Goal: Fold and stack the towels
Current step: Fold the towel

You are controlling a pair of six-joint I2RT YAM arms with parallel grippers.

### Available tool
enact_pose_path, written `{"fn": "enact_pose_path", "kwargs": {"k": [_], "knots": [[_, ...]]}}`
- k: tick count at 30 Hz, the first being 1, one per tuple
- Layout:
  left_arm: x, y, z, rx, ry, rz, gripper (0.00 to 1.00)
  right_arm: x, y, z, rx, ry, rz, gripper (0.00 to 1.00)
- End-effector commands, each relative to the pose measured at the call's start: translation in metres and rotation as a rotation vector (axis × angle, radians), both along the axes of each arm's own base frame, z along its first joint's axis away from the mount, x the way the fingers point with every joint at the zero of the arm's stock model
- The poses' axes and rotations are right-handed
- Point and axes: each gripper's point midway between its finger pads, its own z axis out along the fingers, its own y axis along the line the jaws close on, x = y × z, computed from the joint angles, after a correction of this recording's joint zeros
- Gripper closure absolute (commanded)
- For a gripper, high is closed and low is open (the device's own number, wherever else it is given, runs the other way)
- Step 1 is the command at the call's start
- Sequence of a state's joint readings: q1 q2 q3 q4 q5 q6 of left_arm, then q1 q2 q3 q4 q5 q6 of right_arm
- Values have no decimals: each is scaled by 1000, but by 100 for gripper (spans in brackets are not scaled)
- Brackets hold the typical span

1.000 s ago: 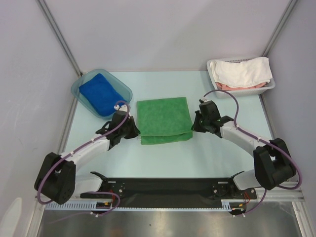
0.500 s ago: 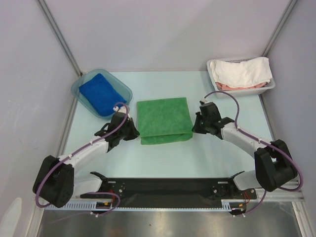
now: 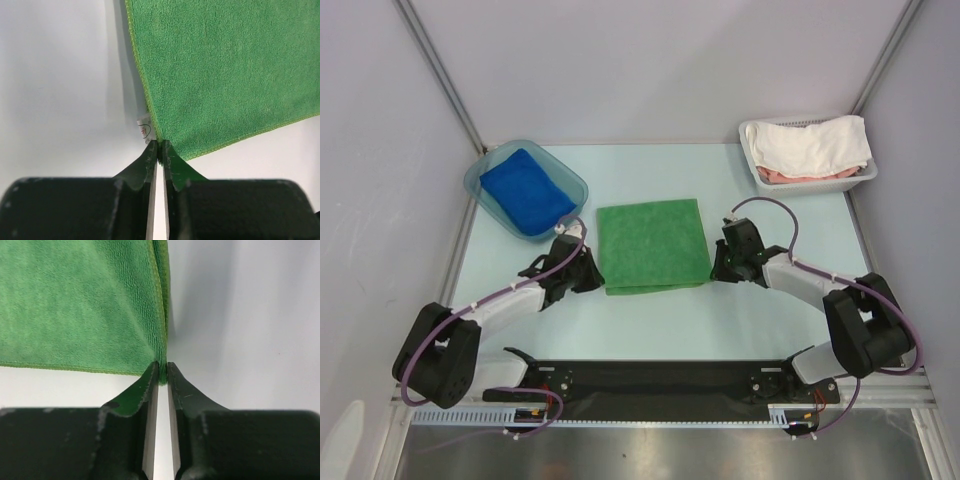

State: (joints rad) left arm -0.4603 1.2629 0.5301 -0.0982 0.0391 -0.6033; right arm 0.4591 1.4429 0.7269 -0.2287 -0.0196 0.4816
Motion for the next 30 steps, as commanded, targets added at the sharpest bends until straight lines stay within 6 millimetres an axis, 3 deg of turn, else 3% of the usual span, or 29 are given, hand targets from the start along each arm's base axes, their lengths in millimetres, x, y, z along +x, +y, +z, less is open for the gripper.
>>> {"fn": "enact_pose_path", "kwargs": {"k": [1, 6, 8, 11, 13, 17, 18, 20, 21, 23, 24, 25, 26, 27, 28, 29, 30], "knots": [[2, -8, 3, -26, -24, -19, 88, 6, 4, 1, 15, -25, -3, 81], [-2, -6, 0, -18, -15, -31, 68, 5, 3, 1, 14, -22, -3, 69], [-3, -4, 1, -12, -20, -23, 65, 6, 2, 6, 13, -34, -2, 66], [-1, 0, 9, -5, -35, -5, 61, 14, -3, 22, 17, -70, -20, 63], [10, 0, 27, -5, -81, 11, 57, 25, -12, 34, 31, -92, -48, 61], [49, 4, 55, 40, -148, 76, 54, 70, -12, 68, 50, -197, -53, 58], [68, 4, 73, 44, -193, 107, 53, 92, -7, 76, 45, -217, -51, 58], [88, 8, 67, 84, -175, 138, 53, 117, -6, 80, 48, -238, -58, 59], [106, 7, 80, 91, -206, 158, 53, 142, 0, 86, 56, -279, -64, 60], [125, 12, 66, 141, -176, 186, 53, 166, 6, 87, 57, -309, -52, 59], [141, 14, 78, 152, -207, 208, 53, 187, 12, 82, 56, -310, -49, 60], [151, 16, 77, 155, -205, 220, 53, 198, 15, 82, 58, -316, -47, 61], [159, 17, 63, 169, -175, 221, 52, 208, 16, 80, 57, -318, -48, 61], [174, 13, 73, 158, -197, 226, 53, 216, 18, 77, 58, -314, -48, 61], [182, 15, 70, 176, -193, 230, 53, 231, 23, 75, 67, -319, -47, 61], [186, 17, 50, 207, -141, 225, 53, 237, 25, 71, 73, -312, -48, 60], [199, 13, 58, 210, -155, 222, 53, 241, 27, 69, 77, -297, -47, 60]]}}
